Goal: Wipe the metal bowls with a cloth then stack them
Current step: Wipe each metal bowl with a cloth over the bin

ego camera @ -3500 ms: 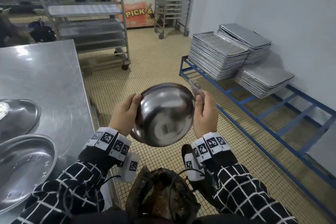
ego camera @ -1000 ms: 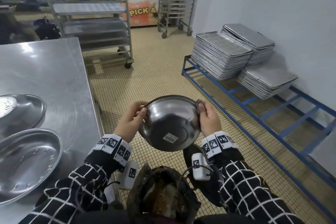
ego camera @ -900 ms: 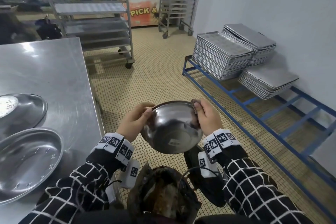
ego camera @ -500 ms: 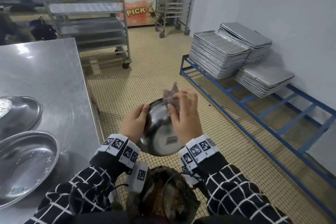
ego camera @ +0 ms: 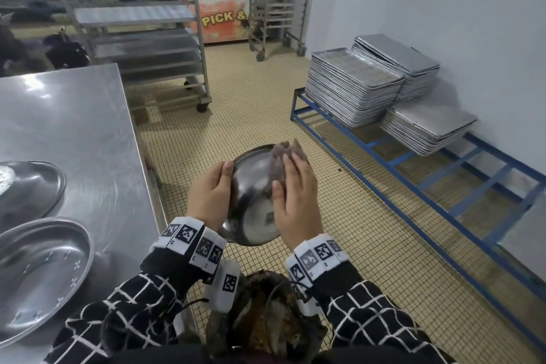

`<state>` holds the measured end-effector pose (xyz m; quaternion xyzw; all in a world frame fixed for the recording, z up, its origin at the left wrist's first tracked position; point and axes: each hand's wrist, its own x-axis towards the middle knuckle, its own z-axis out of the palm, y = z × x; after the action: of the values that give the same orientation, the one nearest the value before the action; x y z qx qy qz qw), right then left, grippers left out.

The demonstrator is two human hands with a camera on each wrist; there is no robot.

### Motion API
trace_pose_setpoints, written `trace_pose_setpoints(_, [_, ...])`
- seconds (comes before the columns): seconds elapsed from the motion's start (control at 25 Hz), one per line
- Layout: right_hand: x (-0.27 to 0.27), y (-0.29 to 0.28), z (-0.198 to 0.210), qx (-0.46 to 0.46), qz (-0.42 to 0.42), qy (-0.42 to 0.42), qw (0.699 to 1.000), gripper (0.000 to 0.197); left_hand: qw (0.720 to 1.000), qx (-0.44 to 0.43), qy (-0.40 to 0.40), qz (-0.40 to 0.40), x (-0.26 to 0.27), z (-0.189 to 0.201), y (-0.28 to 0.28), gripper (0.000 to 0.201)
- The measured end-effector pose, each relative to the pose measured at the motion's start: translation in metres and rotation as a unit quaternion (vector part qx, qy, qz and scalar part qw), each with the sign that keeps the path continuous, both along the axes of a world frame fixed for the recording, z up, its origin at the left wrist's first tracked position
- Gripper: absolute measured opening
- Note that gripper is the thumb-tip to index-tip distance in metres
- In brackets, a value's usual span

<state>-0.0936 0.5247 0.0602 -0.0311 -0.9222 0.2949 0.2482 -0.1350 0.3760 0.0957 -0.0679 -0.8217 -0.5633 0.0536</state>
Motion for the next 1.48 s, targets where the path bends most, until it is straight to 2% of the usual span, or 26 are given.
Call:
trace_pose_setpoints(0.08, [-0.006, -0.013, 0.006, 0.062, -0.005, 0.051, 0.997, 0.052, 0.999, -0.034, 0.022, -0.007, 0.002, 0.003, 0.005, 0.035])
trace_pose_setpoints(0.16, [-0.013, -0.014, 0.012, 0.064, -0.017, 0.077, 0.995, 0.051, 0.999, -0.03, 0.027, -0.011, 0.002, 0.006, 0.007, 0.035])
trace_pose_setpoints(0.2, [-0.014, -0.012, 0.013, 0.039, -0.024, 0.081, 0.996, 0.05, 0.999, -0.018, 0.029, -0.011, 0.001, 0.006, 0.006, 0.036])
trace_pose_setpoints(0.28, [-0.016, -0.002, 0.011, -0.098, -0.051, 0.065, 0.992, 0.045, 1.0, 0.014, 0.016, -0.005, -0.001, 0.006, 0.003, 0.037])
trace_pose_setpoints(0.32, [-0.015, 0.004, 0.009, -0.201, -0.075, 0.044, 0.976, 0.044, 0.999, 0.039, 0.002, 0.005, -0.002, 0.005, 0.002, 0.037])
trace_pose_setpoints(0.36, [-0.013, 0.01, 0.005, -0.31, -0.093, 0.013, 0.946, 0.042, 0.998, 0.066, -0.015, 0.015, -0.003, 0.004, 0.0, 0.037])
trace_pose_setpoints(0.44, [-0.007, 0.022, -0.006, -0.483, -0.125, -0.051, 0.865, 0.039, 0.992, 0.112, -0.045, 0.032, -0.004, 0.001, -0.003, 0.036])
trace_pose_setpoints(0.48, [-0.005, 0.028, -0.012, -0.532, -0.135, -0.076, 0.832, 0.037, 0.989, 0.132, -0.057, 0.038, -0.004, 0.0, -0.005, 0.035])
trace_pose_setpoints(0.56, [-0.001, 0.035, -0.021, -0.565, -0.137, -0.1, 0.808, 0.033, 0.983, 0.165, -0.071, 0.041, -0.005, -0.003, -0.006, 0.032])
trace_pose_setpoints(0.64, [-0.001, 0.042, -0.022, -0.546, -0.13, -0.103, 0.821, 0.03, 0.986, 0.153, -0.064, 0.03, -0.007, -0.007, -0.008, 0.03])
trace_pose_setpoints(0.76, [0.0, 0.057, 0.0, -0.441, -0.103, -0.114, 0.884, 0.029, 0.994, 0.103, -0.041, -0.01, -0.011, -0.013, -0.013, 0.014])
trace_pose_setpoints(0.88, [-0.004, 0.072, 0.025, -0.246, -0.024, -0.127, 0.961, 0.022, 0.994, 0.08, -0.016, -0.078, -0.008, -0.011, -0.015, 0.015])
trace_pose_setpoints(0.96, [-0.011, 0.075, 0.038, -0.096, 0.043, -0.139, 0.985, 0.021, 0.992, 0.05, -0.012, -0.119, -0.004, -0.005, -0.01, 0.015])
trace_pose_setpoints(1.04, [-0.019, 0.073, 0.045, 0.01, 0.103, -0.128, 0.986, 0.021, 0.989, -0.011, -0.008, -0.148, 0.0, 0.0, -0.002, 0.014])
trace_pose_setpoints(1.12, [-0.026, 0.068, 0.047, 0.062, 0.146, -0.105, 0.982, 0.023, 0.987, -0.068, -0.005, -0.145, 0.0, 0.002, 0.004, 0.018])
trace_pose_setpoints(1.24, [-0.027, 0.05, 0.04, 0.064, 0.103, -0.047, 0.991, 0.025, 0.993, -0.062, -0.013, -0.101, -0.002, -0.001, 0.006, 0.029])
trace_pose_setpoints(1.36, [-0.015, 0.017, 0.032, 0.038, 0.065, 0.075, 0.994, 0.025, 0.997, -0.054, -0.017, -0.055, -0.002, -0.004, 0.007, 0.031])
trace_pose_setpoints(1.48, [-0.002, -0.005, 0.021, 0.111, 0.06, 0.113, 0.986, 0.03, 0.999, -0.01, -0.023, -0.029, 0.0, 0.002, 0.009, 0.031])
